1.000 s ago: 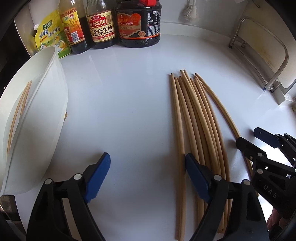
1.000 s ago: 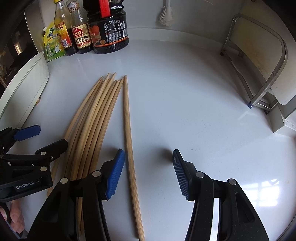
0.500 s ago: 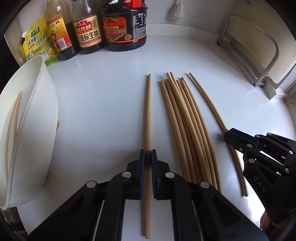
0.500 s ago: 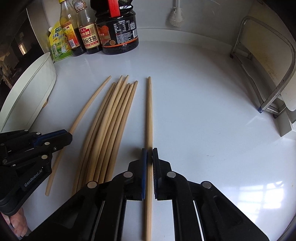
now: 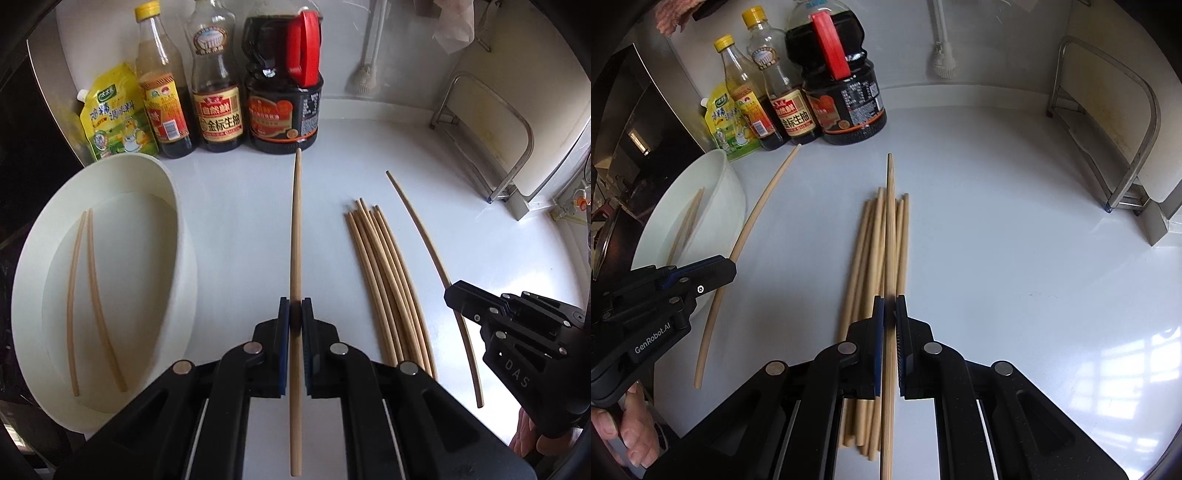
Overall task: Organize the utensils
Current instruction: 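Carry the chopstick into the white basin and open the right tool, then withdraw both open tools from the basin toward the chopstick bundle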
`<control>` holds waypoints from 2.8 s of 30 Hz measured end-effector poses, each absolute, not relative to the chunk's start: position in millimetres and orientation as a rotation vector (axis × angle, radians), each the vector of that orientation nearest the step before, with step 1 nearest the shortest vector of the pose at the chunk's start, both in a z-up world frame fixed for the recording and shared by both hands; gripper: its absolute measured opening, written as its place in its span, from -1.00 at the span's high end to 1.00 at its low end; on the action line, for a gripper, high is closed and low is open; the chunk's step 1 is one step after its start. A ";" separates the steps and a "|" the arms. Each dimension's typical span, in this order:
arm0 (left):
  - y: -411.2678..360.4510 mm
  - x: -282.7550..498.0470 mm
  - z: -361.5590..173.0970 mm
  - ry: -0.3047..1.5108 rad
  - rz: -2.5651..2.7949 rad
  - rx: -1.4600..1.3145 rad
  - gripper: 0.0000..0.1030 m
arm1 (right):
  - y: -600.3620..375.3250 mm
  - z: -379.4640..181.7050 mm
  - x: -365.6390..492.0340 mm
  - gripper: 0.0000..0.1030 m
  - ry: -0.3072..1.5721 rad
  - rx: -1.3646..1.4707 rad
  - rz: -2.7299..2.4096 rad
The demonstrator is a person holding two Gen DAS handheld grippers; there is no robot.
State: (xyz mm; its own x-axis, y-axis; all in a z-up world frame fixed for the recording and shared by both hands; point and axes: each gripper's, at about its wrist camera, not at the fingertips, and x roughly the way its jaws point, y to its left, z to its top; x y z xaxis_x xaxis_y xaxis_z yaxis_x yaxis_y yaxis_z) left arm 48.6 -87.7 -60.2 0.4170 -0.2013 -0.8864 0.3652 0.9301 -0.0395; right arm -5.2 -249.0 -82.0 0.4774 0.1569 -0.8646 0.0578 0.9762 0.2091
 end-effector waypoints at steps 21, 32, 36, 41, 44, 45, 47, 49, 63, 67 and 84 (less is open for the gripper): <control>94.1 102.1 -5.5 0.993 -0.206 0.094 0.86 | -65.4 -25.8 79.7 0.88 0.996 0.145 0.299; 132.5 135.6 -49.1 1.092 -0.203 0.081 0.86 | 7.0 -64.0 126.0 0.88 1.103 0.130 0.360; 134.7 142.8 -65.2 1.127 -0.210 0.063 0.86 | 10.8 -83.5 136.9 0.88 1.150 0.123 0.333; 136.8 150.4 -78.4 1.167 -0.206 0.039 0.85 | 8.7 -97.7 138.3 0.88 1.192 0.124 0.305; 138.4 150.9 -81.1 1.167 -0.207 0.036 0.84 | 9.0 -99.3 140.2 0.88 1.199 0.111 0.292; 139.1 150.6 -80.8 1.163 -0.205 0.036 0.75 | 8.5 -99.5 140.5 0.88 1.201 0.110 0.286; 141.4 150.0 -79.3 1.155 -0.199 0.029 0.57 | 6.6 -98.9 140.5 0.82 1.200 0.118 0.286; 145.2 148.8 -76.8 1.148 -0.191 0.020 0.40 | 5.8 -96.3 139.6 0.75 1.187 0.110 0.279; 154.7 133.7 -61.6 1.116 -0.169 0.004 0.35 | -8.0 -76.9 119.3 0.75 1.156 0.131 0.262; 155.4 124.5 -54.3 1.097 -0.167 0.005 0.35 | -12.1 -68.8 108.4 0.75 1.137 0.134 0.260; 120.6 74.4 -28.4 1.040 -0.196 0.040 0.11 | -53.5 -44.3 54.1 0.66 1.057 0.143 0.205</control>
State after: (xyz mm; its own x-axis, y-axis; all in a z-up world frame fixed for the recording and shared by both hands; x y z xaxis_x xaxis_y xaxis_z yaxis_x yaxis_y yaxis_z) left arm 74.4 120.6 -28.4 0.4905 -0.1423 -0.8597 0.1803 0.9818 -0.0596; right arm 54.1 -53.5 -44.3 0.4752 0.2357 -0.8477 -0.0984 0.9716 0.2150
